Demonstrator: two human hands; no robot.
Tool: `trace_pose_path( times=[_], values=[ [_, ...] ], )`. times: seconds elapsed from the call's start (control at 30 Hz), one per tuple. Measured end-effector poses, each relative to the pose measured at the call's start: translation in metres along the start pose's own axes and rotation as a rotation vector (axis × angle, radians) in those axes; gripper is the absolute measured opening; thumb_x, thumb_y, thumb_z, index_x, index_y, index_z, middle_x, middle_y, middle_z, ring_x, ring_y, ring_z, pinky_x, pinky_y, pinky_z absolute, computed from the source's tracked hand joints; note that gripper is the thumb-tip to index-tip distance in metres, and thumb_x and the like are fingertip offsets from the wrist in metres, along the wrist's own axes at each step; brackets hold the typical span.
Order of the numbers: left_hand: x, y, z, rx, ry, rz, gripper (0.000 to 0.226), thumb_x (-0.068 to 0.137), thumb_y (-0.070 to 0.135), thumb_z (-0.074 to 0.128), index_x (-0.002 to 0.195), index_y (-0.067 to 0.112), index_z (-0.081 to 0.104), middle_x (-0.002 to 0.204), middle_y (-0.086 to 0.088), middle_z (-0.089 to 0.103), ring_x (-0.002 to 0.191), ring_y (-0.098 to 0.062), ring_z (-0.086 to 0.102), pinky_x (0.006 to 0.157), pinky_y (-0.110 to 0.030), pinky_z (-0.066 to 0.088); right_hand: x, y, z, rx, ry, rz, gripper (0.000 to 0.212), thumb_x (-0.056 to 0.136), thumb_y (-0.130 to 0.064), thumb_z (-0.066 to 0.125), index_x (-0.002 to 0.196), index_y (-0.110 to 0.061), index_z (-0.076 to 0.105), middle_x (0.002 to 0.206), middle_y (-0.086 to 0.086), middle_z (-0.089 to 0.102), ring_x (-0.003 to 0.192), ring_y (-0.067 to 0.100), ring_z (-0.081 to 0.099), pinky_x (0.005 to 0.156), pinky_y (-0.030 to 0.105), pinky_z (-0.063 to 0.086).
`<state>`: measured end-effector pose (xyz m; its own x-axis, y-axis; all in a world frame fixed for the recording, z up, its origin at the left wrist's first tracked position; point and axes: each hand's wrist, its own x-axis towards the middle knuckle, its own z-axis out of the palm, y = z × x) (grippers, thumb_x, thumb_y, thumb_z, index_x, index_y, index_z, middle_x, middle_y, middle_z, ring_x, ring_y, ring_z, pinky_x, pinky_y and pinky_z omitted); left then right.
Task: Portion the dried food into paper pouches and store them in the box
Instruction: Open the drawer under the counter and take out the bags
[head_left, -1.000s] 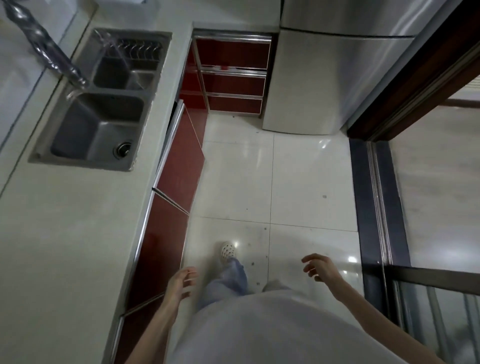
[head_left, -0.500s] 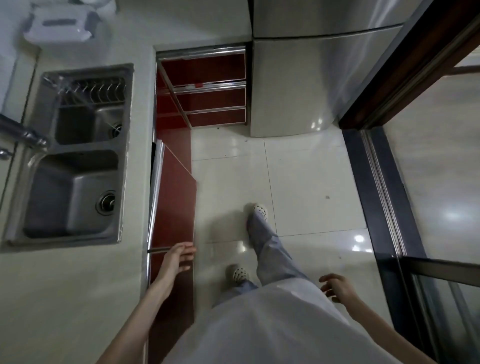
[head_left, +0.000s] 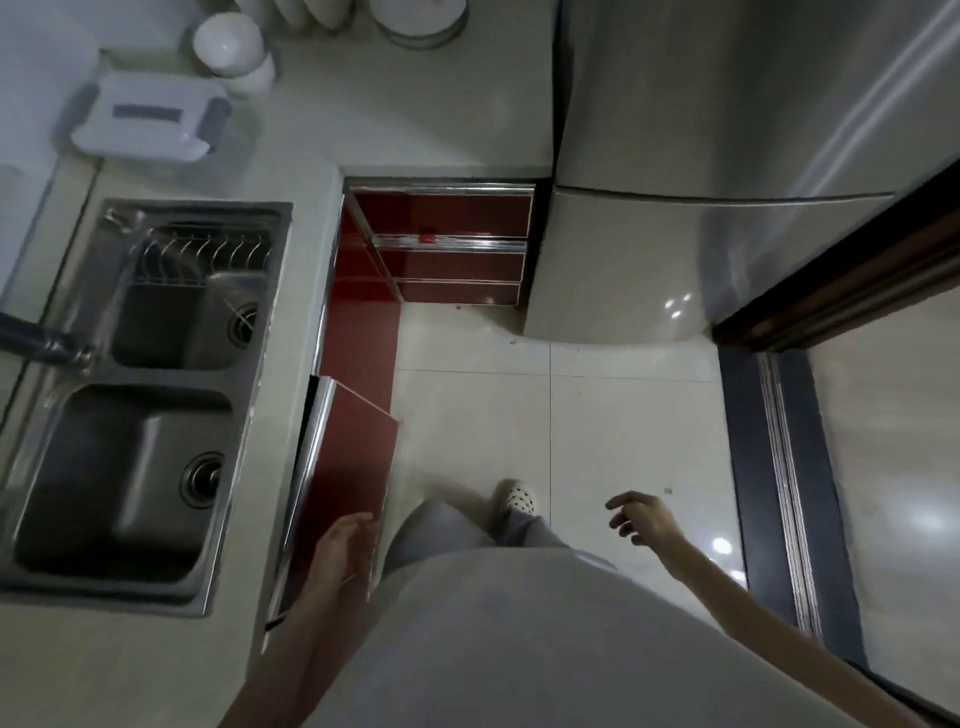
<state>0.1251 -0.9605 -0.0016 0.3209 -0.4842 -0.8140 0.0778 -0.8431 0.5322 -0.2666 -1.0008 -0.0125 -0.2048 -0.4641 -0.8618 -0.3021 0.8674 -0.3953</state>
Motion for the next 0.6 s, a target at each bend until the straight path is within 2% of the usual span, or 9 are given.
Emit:
trace_pose_path(
  times=[0.1,0.17,0.23,0.3,0.37,0.43,0.5,0.6],
  values=[
    [0.012,0.009,0.001,-0.070,-0.004,-0.009,0.018,0.099,0.013,0.043,0.102,0.011,0.061,0.099,-0.011,0.063,0.085,-0.021,0.061,0.075,-0.027,0.046,0.016,-0.059,-0.006,-0.043,-0.017,-0.062,0.035,0.082,0.005,0.035,0.083,-0.010,0.067,0.067,0.008,0.063,0.057,0.018,0.050,0.053,0.025,0.034],
    [0.024,0.024,0.002,-0.080,-0.021,-0.040,0.016,0.097,0.017,0.047,0.101,0.013,0.062,0.102,-0.011,0.062,0.092,-0.024,0.058,0.080,-0.032,0.045,0.026,-0.092,-0.005,-0.079,-0.022,-0.081,0.035,0.082,0.005,0.035,0.086,-0.008,0.067,0.069,0.009,0.064,0.058,0.018,0.050,0.053,0.025,0.035],
    [0.040,0.046,0.006,-0.123,-0.004,-0.058,0.016,0.095,0.012,0.048,0.086,0.015,0.062,0.086,-0.009,0.061,0.077,-0.017,0.061,0.071,-0.026,0.048,0.039,-0.121,-0.002,-0.100,-0.031,-0.093,0.035,0.082,0.005,0.035,0.088,-0.007,0.068,0.070,0.010,0.064,0.058,0.018,0.051,0.053,0.026,0.035],
    [0.063,0.067,0.007,-0.043,0.010,0.002,0.021,0.092,0.007,0.049,0.076,0.015,0.059,0.073,-0.007,0.056,0.062,-0.012,0.059,0.058,-0.020,0.049,0.053,-0.149,0.004,-0.108,-0.036,-0.100,0.035,0.082,0.005,0.036,0.089,-0.006,0.068,0.070,0.010,0.065,0.059,0.018,0.051,0.054,0.026,0.035],
    [0.084,0.091,0.007,-0.010,-0.005,0.023,0.021,0.092,0.003,0.049,0.077,0.013,0.059,0.074,-0.009,0.056,0.063,-0.013,0.059,0.058,-0.021,0.047,0.065,-0.176,0.014,-0.111,-0.033,-0.099,0.035,0.082,0.005,0.035,0.090,-0.006,0.068,0.072,0.010,0.066,0.060,0.019,0.052,0.055,0.026,0.036],
    [0.106,0.122,0.007,-0.111,-0.058,-0.001,0.017,0.095,0.002,0.046,0.089,0.007,0.061,0.085,-0.012,0.060,0.071,-0.012,0.060,0.064,-0.021,0.046,0.076,-0.204,0.025,-0.104,-0.032,-0.100,0.036,0.081,0.005,0.035,0.091,-0.006,0.068,0.073,0.010,0.066,0.061,0.019,0.052,0.056,0.026,0.036],
    [0.129,0.163,0.007,-0.117,-0.098,-0.040,0.018,0.097,0.007,0.045,0.091,0.007,0.062,0.087,-0.012,0.059,0.075,-0.017,0.057,0.067,-0.024,0.042,0.081,-0.232,0.035,-0.083,-0.027,-0.079,0.036,0.082,0.005,0.035,0.092,-0.006,0.067,0.073,0.011,0.065,0.061,0.019,0.051,0.056,0.026,0.035],
    [0.168,0.225,0.011,-0.062,-0.091,-0.026,0.026,0.098,0.009,0.041,0.085,0.013,0.063,0.080,-0.009,0.060,0.065,-0.017,0.053,0.053,-0.021,0.039,0.092,-0.272,0.052,-0.034,-0.013,-0.075,0.035,0.082,0.006,0.035,0.094,-0.003,0.067,0.072,0.012,0.064,0.061,0.019,0.050,0.054,0.026,0.035]
  ],
)
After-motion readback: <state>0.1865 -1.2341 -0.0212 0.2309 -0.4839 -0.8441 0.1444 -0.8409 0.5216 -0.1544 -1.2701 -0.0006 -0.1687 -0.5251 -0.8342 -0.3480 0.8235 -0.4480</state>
